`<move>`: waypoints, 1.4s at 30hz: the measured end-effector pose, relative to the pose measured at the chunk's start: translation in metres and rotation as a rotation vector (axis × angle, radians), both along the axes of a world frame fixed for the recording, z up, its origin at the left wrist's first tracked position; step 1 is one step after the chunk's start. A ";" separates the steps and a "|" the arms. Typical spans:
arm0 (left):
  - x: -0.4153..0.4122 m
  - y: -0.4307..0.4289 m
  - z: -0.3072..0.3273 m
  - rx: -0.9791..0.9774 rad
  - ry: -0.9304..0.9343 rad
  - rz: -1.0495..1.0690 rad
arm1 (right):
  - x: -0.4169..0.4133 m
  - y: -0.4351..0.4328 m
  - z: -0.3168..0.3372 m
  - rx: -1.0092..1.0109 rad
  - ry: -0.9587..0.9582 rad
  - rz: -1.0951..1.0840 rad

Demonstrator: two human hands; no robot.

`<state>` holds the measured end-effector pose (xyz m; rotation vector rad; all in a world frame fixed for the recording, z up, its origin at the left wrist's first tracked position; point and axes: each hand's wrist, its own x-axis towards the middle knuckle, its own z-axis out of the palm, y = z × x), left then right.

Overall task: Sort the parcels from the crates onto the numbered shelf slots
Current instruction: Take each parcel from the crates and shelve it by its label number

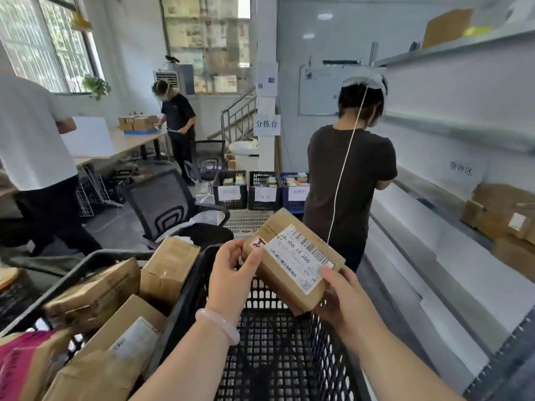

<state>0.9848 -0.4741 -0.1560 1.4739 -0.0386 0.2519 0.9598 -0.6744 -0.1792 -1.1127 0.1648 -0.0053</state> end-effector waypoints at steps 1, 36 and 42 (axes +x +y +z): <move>-0.003 -0.010 0.002 0.004 -0.004 -0.008 | -0.004 -0.004 0.001 0.046 -0.012 -0.041; -0.339 -0.431 0.002 0.228 -0.423 -1.023 | -0.469 -0.300 0.030 -0.799 0.000 -0.925; -0.369 -0.474 -0.023 0.161 -0.339 -1.060 | -0.516 -0.340 0.022 -1.097 0.158 -0.908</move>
